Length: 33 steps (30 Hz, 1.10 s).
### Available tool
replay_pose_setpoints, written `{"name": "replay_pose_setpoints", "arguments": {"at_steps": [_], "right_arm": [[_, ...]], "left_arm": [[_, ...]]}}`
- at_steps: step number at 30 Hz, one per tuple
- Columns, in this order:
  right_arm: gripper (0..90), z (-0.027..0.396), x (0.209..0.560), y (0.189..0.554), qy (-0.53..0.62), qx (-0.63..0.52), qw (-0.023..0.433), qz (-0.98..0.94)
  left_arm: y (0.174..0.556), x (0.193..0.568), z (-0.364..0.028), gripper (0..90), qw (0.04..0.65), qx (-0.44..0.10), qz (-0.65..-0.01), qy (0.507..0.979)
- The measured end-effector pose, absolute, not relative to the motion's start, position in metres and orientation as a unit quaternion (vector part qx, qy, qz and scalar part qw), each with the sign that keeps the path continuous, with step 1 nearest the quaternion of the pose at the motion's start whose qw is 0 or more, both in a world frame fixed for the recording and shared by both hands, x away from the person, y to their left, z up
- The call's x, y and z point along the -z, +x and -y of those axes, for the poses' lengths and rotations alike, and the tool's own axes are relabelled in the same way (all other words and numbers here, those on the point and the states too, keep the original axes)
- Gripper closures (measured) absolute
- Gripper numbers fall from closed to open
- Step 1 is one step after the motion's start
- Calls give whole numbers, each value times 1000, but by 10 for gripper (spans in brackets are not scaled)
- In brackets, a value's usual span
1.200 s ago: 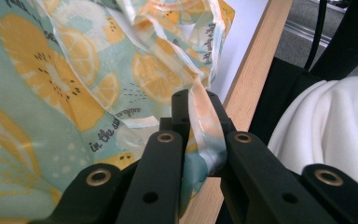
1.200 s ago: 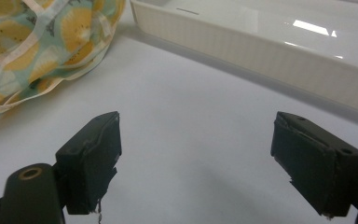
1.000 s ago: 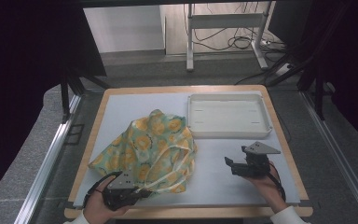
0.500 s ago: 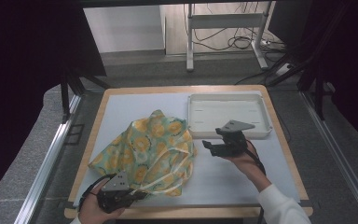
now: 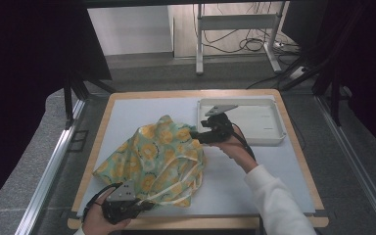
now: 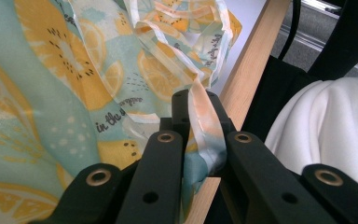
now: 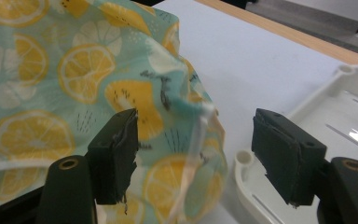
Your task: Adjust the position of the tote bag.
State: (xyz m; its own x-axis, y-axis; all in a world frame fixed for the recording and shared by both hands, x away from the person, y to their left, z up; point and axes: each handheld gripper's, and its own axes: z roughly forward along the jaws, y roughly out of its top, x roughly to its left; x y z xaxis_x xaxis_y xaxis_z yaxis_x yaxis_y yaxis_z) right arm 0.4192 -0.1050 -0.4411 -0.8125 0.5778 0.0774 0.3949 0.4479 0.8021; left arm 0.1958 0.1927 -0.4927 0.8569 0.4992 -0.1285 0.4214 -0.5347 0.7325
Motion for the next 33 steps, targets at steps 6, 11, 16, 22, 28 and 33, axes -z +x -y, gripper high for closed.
{"name": "replay_pose_setpoints", "arguments": {"at_steps": [6, 11, 16, 22, 28, 33], "right_arm": [[390, 85, 458, 430, 287, -398, 95, -866], [494, 77, 474, 432, 281, -379, 72, -879], [555, 72, 480, 433, 279, -365, 77, -885], [680, 66, 484, 437, 278, -362, 79, -886], [832, 65, 487, 441, 272, -363, 77, -888], [835, 68, 484, 440, 267, -366, 79, -888]], "left_arm": [[194, 493, -200, 871, 407, -51, -268, 872], [194, 495, -204, 870, 408, -51, -270, 871], [194, 495, -204, 869, 409, -52, -270, 870], [195, 496, -205, 869, 407, -51, -270, 871], [195, 495, -206, 868, 409, -52, -270, 870], [195, 496, -207, 868, 408, -52, -271, 870]]}}
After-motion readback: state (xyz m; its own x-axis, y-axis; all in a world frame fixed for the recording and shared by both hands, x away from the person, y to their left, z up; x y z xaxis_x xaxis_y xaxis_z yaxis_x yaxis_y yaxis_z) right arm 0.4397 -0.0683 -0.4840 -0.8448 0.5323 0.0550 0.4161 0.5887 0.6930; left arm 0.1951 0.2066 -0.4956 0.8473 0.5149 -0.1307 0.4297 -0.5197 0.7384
